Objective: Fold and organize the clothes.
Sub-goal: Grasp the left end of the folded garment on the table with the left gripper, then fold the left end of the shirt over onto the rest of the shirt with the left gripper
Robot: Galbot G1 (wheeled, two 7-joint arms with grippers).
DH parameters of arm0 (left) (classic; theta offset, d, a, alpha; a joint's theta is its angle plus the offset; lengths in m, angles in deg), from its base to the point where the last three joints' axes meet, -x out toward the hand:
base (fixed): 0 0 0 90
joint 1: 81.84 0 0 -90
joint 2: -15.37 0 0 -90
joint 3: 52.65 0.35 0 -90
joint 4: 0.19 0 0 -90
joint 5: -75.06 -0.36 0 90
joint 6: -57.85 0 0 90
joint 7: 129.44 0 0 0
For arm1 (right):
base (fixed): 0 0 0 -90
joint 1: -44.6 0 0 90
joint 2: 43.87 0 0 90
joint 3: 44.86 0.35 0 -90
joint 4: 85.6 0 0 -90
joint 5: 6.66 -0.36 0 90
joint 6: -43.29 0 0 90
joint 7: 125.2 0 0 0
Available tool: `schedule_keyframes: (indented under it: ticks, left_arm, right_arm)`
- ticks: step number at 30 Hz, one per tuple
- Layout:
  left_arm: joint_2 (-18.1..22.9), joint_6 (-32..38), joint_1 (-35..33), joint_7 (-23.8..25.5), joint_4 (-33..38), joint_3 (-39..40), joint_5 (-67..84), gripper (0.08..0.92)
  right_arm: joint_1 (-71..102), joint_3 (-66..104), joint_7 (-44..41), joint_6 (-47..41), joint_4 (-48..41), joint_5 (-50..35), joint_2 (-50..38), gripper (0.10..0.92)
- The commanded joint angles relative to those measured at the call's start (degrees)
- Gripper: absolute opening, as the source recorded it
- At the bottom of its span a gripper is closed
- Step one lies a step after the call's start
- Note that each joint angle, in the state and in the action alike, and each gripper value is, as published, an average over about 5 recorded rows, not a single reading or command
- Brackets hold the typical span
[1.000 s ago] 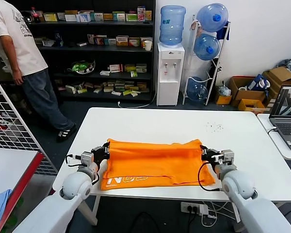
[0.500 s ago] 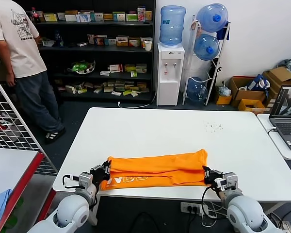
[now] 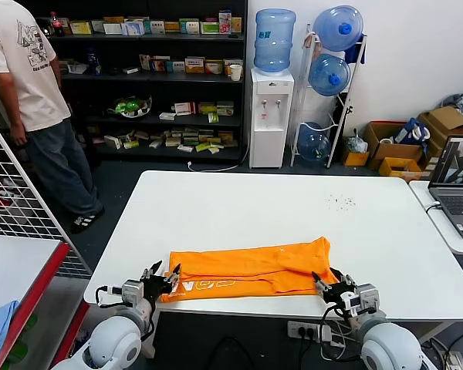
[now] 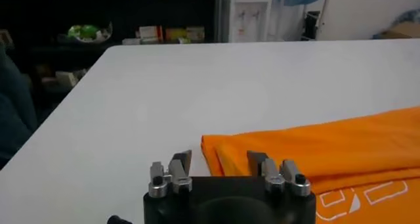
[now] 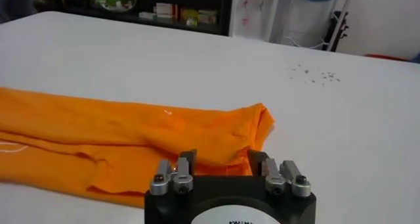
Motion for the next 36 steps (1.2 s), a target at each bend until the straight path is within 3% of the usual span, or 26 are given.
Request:
schedule_keyframes:
  ticks: [1, 5, 21, 28, 36]
  left_arm:
    - [1.98, -2.4, 0.09, -1.44, -2.82, -0.32, 8.3, 0.704]
    - [1.93, -3.12, -0.04, -1.31, -2.47, -0.14, 8.04, 0.746]
    - [1.09, -1.75, 1.65, -0.16, -2.96, -0.36, 4.81, 0.298]
    - [-5.34, -1.75, 2.93, 0.12, -5.84, -3.85, 4.4, 0.133]
    - [-15.06, 1.18, 3.87, 1.21, -11.02, -9.66, 0.62, 0.129]
  right_arm:
    - [1.57, 0.43, 0.19, -0.09, 1.33, 0.47, -0.13, 0.701]
    - [2.1, 0.79, 0.21, -0.08, 1.81, 0.51, -0.15, 0.798]
    - [2.15, 0.78, 0.38, 2.43, 1.99, 2.1, 0.54, 0.823]
    - [1.27, 0.37, 0.66, 7.51, 1.79, 4.25, 2.16, 0.823]
    - [0.39, 0.27, 0.92, 10.04, 1.26, 5.27, 3.15, 0.823]
